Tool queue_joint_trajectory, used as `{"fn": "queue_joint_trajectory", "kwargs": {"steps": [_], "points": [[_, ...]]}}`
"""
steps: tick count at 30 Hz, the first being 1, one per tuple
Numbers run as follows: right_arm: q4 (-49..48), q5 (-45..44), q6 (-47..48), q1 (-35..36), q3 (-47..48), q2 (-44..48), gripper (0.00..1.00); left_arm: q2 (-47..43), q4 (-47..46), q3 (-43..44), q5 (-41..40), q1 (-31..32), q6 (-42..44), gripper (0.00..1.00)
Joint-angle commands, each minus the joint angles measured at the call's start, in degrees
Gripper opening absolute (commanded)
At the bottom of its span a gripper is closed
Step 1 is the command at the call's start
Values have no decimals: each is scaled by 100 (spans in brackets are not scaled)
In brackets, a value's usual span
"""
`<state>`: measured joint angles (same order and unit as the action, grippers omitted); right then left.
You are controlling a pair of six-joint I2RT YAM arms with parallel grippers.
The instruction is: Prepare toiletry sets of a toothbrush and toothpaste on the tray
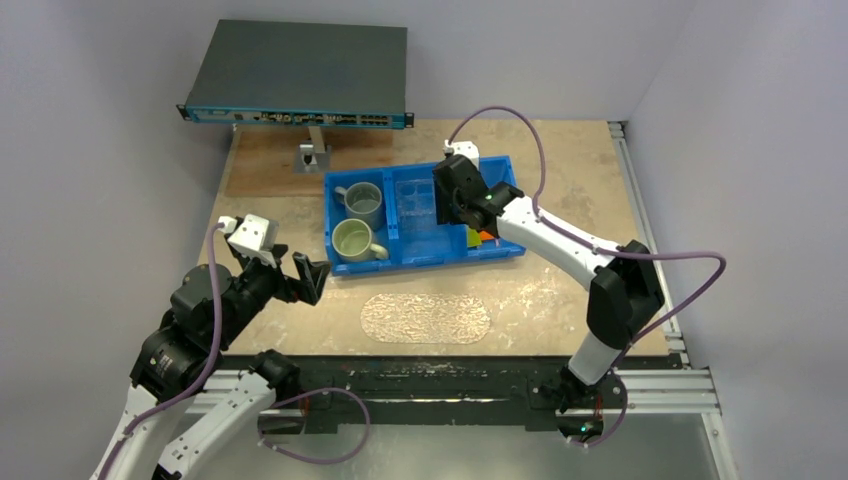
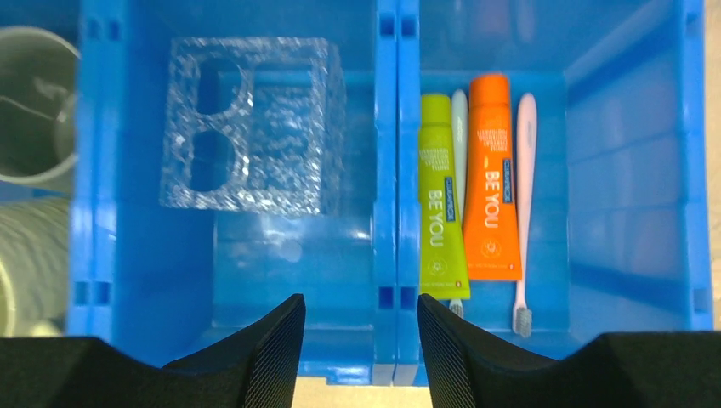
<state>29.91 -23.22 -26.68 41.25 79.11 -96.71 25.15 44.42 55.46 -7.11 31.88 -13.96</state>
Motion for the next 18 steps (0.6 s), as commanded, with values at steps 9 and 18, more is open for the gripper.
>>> {"fn": "queue_joint_trajectory", "kwargs": {"steps": [9,18], "points": [[447,106,51,238,1500,-526,55,-27,-91,-13,6,-33,29,100],[438,207,-83,268,2110,-1232,47,-27,-90,-13,25,-35,25,100]]}}
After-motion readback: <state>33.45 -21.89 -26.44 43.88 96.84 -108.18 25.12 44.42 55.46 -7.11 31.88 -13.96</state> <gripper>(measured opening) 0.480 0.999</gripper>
